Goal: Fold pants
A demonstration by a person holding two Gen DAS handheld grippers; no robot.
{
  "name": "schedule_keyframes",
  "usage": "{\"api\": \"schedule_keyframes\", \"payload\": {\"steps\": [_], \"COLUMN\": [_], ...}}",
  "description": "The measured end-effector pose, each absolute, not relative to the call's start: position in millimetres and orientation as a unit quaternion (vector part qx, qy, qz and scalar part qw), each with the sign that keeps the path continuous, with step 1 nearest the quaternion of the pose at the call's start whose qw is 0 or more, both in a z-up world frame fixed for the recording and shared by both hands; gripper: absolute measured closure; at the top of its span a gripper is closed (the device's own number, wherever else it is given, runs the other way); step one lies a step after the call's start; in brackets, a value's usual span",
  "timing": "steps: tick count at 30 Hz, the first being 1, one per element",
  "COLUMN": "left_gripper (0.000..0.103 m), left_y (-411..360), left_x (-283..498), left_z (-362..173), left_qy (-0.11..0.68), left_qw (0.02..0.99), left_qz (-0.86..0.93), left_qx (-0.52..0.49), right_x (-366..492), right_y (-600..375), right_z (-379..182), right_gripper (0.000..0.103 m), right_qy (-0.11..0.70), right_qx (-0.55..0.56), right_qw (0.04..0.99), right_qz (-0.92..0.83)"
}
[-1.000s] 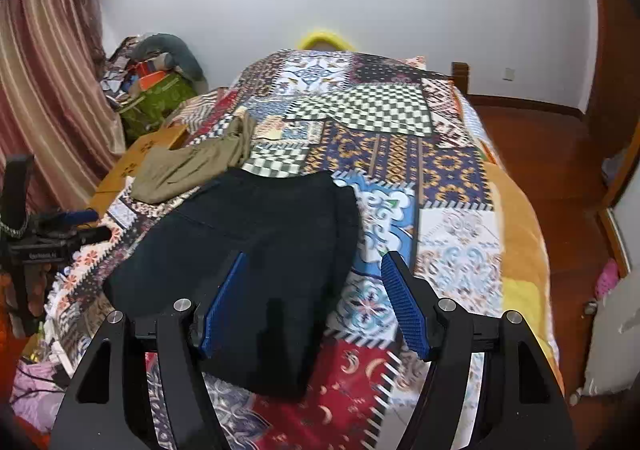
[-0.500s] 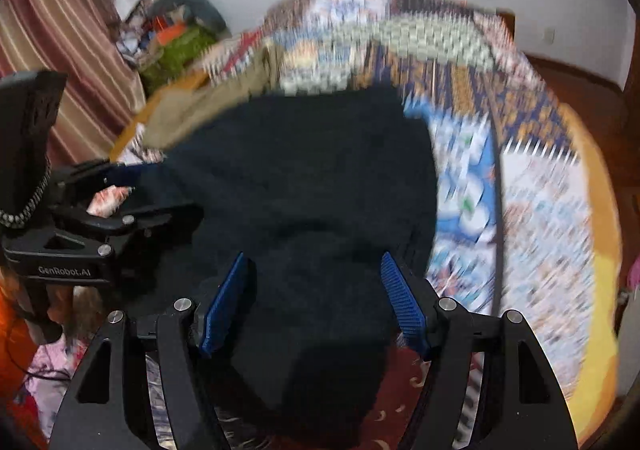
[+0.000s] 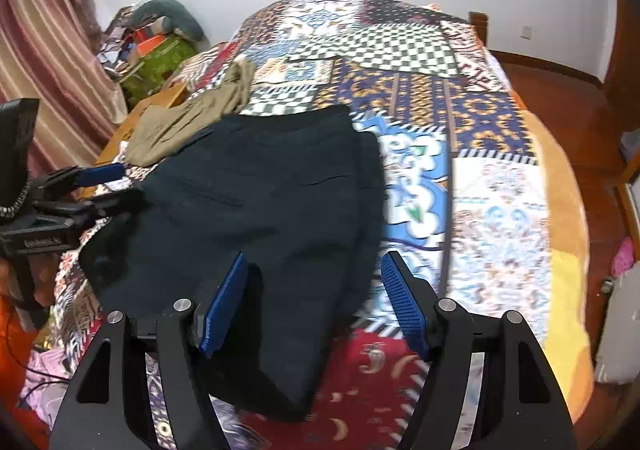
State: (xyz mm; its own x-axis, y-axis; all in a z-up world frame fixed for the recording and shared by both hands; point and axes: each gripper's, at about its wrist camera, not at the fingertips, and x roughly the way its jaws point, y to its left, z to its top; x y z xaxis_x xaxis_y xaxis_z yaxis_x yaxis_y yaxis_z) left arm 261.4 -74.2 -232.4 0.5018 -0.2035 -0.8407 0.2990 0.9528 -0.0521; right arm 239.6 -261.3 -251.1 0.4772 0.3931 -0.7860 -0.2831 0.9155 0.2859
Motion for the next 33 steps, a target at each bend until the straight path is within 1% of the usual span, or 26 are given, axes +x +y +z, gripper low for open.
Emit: {"api": "schedule_keyframes", "payload": {"steps": [1, 3, 9, 11, 12, 13, 17, 19, 25, 28, 33], "left_gripper": [0.016, 0.014, 0.013, 0.011, 0.009, 0.008, 0.007, 0.004, 0.000, 0.000, 0.000], "left_y": [-70.8, -67.5, -73.3, -74.7, -75.0, -75.0, -73.9, -71.8, -70.1, -71.5, -74.1], "left_x": [262.2, 265.4, 279.0, 285.8, 289.3, 291.5, 304.6, 311.8, 329.9, 336.6, 331.0], "left_z": [-233.5, -237.6, -257.9, -264.1, -266.4, -267.7, -276.8, -281.3, -295.3, -298.2, -299.7], "left_qy": [0.481, 0.490, 0.523, 0.533, 0.536, 0.539, 0.560, 0.572, 0.596, 0.598, 0.603], "left_qw": [0.863, 0.857, 0.834, 0.827, 0.824, 0.823, 0.803, 0.792, 0.765, 0.762, 0.757], "left_qz": [-0.148, -0.152, -0.170, -0.176, -0.179, -0.181, -0.205, -0.215, -0.241, -0.243, -0.248], "left_qx": [0.046, 0.036, 0.029, 0.026, 0.024, 0.022, 0.002, -0.011, -0.043, -0.047, -0.043], "right_x": [240.7, 242.5, 251.1, 255.5, 258.2, 261.8, 268.6, 272.4, 286.1, 293.4, 293.9], "right_y": [-264.8, -270.2, -272.7, -274.3, -276.2, -277.3, -276.1, -273.5, -275.8, -279.4, -281.5], "right_z": [-251.4, -254.0, -278.3, -285.2, -287.1, -289.3, -292.6, -294.8, -301.4, -307.3, -307.2], "right_gripper": [0.033, 0.030, 0.029, 0.026, 0.022, 0.021, 0.020, 0.019, 0.016, 0.015, 0.015], "right_qy": [0.473, 0.477, 0.506, 0.512, 0.515, 0.519, 0.523, 0.525, 0.530, 0.536, 0.541], "right_qx": [0.057, 0.060, 0.084, 0.098, 0.105, 0.114, 0.125, 0.126, 0.145, 0.171, 0.175], "right_qw": [0.858, 0.857, 0.836, 0.829, 0.826, 0.822, 0.813, 0.809, 0.795, 0.782, 0.777], "right_qz": [0.193, 0.187, 0.195, 0.201, 0.202, 0.205, 0.225, 0.233, 0.257, 0.269, 0.271]}}
